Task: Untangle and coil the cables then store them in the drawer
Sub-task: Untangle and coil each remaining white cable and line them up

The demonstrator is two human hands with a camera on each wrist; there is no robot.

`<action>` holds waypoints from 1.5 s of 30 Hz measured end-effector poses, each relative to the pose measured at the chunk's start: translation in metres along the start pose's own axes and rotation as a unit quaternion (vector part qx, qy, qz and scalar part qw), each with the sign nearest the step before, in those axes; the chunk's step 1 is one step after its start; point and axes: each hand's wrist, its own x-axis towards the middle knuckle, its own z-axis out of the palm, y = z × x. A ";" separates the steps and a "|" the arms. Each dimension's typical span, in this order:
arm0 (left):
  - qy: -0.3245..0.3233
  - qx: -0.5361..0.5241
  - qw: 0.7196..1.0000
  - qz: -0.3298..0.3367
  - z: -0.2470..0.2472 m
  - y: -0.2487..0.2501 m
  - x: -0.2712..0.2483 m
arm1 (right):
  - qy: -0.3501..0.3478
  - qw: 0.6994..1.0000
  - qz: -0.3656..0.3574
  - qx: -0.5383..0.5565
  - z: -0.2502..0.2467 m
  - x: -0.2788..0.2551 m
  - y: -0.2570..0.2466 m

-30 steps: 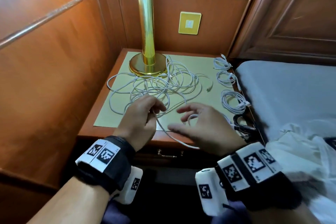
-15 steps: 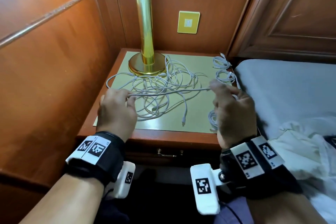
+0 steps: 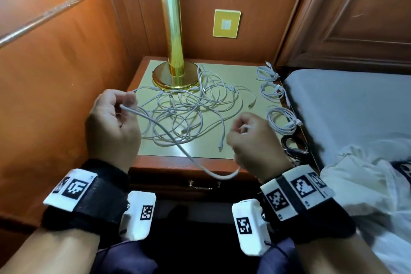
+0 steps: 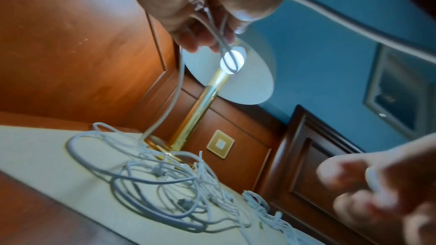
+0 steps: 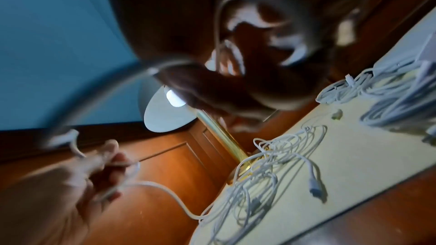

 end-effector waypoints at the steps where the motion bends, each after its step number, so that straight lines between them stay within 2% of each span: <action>1: -0.011 -0.032 0.999 0.000 -0.004 0.006 -0.002 | -0.046 0.997 0.014 -0.053 0.004 0.000 0.001; 3: -0.051 -0.126 0.991 -0.007 -0.008 0.018 -0.009 | -0.115 0.981 0.024 -0.151 0.012 0.000 0.004; 4: -0.080 -0.186 0.979 -0.021 -0.009 0.024 -0.013 | -0.127 0.974 0.014 -0.186 0.016 0.000 0.005; 5: -0.111 -0.254 0.960 -0.045 -0.010 0.029 -0.017 | -0.132 0.970 -0.007 -0.206 0.020 0.000 0.005; 8: -0.202 -0.417 0.878 -0.125 -0.012 0.035 -0.027 | -0.176 0.964 -0.076 -0.186 0.038 0.002 0.006; 11: -0.307 -0.439 0.836 -0.117 -0.015 0.035 -0.033 | -0.214 0.959 -0.111 -0.152 0.057 0.004 0.005; 14: -0.373 -0.422 0.817 -0.120 -0.017 0.032 -0.035 | -0.201 0.959 -0.128 -0.155 0.066 0.006 0.003; 16: -0.386 -0.389 0.829 -0.114 -0.018 0.028 -0.035 | -0.158 0.969 -0.125 -0.141 0.065 0.011 0.003; 20: -0.380 -0.284 0.873 -0.115 -0.018 0.013 -0.032 | 0.002 0.989 -0.130 -0.072 0.045 0.020 -0.004; 22: -0.375 -0.208 0.894 -0.131 -0.013 0.001 -0.031 | 0.039 0.991 -0.126 0.004 0.033 0.019 -0.010; 24: -0.345 -0.119 0.923 -0.126 -0.007 -0.011 -0.030 | 0.052 0.987 -0.139 0.055 0.025 0.014 -0.016; 27: -0.292 -0.023 0.952 -0.088 0.001 -0.014 -0.026 | 0.002 0.981 -0.187 0.052 0.021 0.001 -0.023; 31: -0.253 -0.112 0.960 -0.049 0.010 -0.013 -0.023 | -0.088 0.952 -0.293 0.014 0.026 -0.012 -0.026; 34: -0.272 -0.131 0.953 -0.009 0.011 -0.009 -0.024 | -0.141 0.921 -0.364 0.007 0.036 -0.021 -0.025; 37: -0.311 -0.105 0.944 0.031 0.010 -0.006 -0.025 | -0.173 0.902 -0.395 0.014 0.036 -0.031 -0.025; 38: -0.298 -0.089 0.950 0.041 0.011 -0.006 -0.024 | -0.170 0.904 -0.392 0.019 0.033 -0.034 -0.026; 40: -0.253 -0.070 0.964 0.024 0.012 -0.008 -0.023 | -0.139 0.928 -0.344 0.033 0.025 -0.033 -0.023; 42: -0.218 -0.075 0.973 -0.026 0.010 -0.007 -0.022 | -0.090 0.962 -0.251 0.055 0.020 -0.027 -0.020; 43: -0.204 -0.087 0.975 -0.029 0.007 -0.004 -0.022 | -0.069 0.974 -0.203 0.075 0.019 -0.022 -0.018; 45: -0.189 -0.109 0.976 0.027 0.001 0.003 -0.025 | -0.025 0.988 -0.102 0.114 0.023 -0.010 -0.014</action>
